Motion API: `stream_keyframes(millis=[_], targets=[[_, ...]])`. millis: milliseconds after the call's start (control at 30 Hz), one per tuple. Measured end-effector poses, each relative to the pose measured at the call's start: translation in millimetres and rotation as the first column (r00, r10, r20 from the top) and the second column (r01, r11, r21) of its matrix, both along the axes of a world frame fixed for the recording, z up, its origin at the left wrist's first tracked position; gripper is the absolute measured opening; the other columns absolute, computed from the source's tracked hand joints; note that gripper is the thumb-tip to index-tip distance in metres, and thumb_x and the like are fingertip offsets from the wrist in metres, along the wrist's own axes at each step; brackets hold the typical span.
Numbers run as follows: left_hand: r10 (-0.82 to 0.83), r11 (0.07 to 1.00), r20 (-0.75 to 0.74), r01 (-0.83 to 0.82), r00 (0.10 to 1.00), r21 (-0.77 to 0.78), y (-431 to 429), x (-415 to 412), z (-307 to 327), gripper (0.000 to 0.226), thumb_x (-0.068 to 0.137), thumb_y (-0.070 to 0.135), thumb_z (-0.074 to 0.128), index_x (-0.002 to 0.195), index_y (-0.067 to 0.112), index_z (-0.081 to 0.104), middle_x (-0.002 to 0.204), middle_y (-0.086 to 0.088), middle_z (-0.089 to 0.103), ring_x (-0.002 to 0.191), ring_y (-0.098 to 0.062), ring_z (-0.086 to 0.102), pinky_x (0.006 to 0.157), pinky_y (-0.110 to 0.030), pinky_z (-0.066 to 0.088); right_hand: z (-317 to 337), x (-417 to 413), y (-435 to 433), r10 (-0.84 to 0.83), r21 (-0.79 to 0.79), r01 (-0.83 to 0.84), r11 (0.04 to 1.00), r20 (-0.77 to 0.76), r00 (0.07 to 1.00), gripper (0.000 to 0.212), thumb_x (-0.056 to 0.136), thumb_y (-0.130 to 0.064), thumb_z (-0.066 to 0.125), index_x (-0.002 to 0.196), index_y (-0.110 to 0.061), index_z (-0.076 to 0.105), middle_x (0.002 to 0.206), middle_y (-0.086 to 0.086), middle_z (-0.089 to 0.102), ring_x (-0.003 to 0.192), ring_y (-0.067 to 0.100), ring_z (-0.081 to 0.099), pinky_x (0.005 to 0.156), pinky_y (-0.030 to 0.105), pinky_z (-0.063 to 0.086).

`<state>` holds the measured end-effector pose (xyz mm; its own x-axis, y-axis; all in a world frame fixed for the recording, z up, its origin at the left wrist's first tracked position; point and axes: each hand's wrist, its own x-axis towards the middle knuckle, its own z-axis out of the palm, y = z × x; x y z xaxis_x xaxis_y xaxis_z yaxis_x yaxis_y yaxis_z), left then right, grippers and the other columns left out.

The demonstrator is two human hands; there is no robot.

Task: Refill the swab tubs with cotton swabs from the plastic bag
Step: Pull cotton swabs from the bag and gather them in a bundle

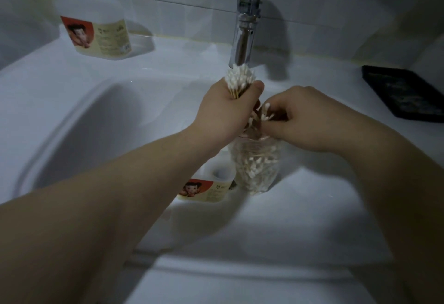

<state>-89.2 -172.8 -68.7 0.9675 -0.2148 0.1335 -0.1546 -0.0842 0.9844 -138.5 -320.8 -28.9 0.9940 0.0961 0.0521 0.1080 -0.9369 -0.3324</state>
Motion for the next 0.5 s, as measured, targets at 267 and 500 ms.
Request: stream_keyframes(millis=[267, 500], targets=[[-0.013, 1.0, -0.013, 0.013, 1.0, -0.022, 0.5, 0.9, 1.7, 0.026, 0.098, 0.033, 0.063, 0.096, 0.008, 0.067, 0.086, -0.008, 0.075, 0.078, -0.017, 0.074, 0.069, -0.032, 0.063, 6.1, 2.6, -8.8, 0.025, 0.202, -0.02, 0.979, -0.021, 0.999, 0.004, 0.085, -0.023, 0.079, 0.084, -0.025, 0.076, 0.073, -0.009, 0.075, 0.069, 0.006, 0.071, 0.077, 0.037, 0.058], [-0.024, 0.998, -0.028, 0.022, 0.999, -0.06, 0.4, -0.7, 1.6, 0.025, 0.098, 0.029, 0.064, 0.098, 0.005, 0.068, 0.083, -0.007, 0.075, 0.073, -0.015, 0.074, 0.059, -0.024, 0.059, 0.8, 8.0, -11.2, 0.021, 0.255, -0.021, 0.967, 0.006, 1.0, 0.003, 0.087, -0.025, 0.076, 0.085, -0.026, 0.077, 0.075, -0.005, 0.076, 0.072, 0.011, 0.073, 0.081, 0.045, 0.059]])
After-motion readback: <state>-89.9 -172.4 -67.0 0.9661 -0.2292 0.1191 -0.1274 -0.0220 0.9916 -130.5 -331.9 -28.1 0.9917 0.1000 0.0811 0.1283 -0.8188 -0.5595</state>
